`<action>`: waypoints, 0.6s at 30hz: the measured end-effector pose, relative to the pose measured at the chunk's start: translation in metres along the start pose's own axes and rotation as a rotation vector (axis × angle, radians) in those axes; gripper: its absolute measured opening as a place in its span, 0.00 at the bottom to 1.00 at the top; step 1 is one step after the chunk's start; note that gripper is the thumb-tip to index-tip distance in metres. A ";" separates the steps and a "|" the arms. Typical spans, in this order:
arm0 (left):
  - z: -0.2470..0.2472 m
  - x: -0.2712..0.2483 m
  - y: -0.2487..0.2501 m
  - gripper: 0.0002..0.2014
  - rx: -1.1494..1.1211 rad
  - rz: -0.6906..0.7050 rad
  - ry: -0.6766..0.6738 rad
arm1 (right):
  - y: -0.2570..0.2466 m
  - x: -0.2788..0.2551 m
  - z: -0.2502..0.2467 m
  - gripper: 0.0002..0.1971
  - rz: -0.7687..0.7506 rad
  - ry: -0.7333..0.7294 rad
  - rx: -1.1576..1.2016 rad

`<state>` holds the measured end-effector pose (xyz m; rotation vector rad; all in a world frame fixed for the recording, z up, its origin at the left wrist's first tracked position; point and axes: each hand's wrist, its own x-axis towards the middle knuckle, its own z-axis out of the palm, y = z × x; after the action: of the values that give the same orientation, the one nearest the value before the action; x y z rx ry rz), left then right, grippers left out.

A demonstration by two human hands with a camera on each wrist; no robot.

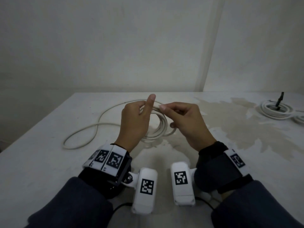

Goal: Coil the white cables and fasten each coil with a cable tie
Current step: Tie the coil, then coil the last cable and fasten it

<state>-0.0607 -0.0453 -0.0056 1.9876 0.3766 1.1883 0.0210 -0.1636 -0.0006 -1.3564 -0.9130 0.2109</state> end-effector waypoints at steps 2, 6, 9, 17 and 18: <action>0.000 0.000 -0.001 0.30 -0.057 -0.061 0.058 | 0.000 0.000 -0.001 0.06 0.126 -0.046 0.075; 0.000 0.000 -0.001 0.28 -0.164 -0.197 0.098 | 0.000 0.000 -0.003 0.12 0.367 -0.165 0.114; 0.002 -0.002 0.001 0.28 -0.246 -0.273 0.134 | -0.001 -0.002 -0.004 0.22 0.508 -0.308 0.032; 0.012 -0.007 0.009 0.28 -0.361 -0.347 0.206 | 0.001 -0.005 0.014 0.17 0.482 -0.270 0.674; 0.012 -0.008 0.010 0.28 -0.348 -0.344 0.216 | 0.001 -0.005 0.014 0.17 0.482 -0.285 0.702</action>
<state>-0.0555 -0.0622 -0.0065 1.4352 0.5544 1.1574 0.0082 -0.1560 -0.0047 -0.8682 -0.6309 1.0178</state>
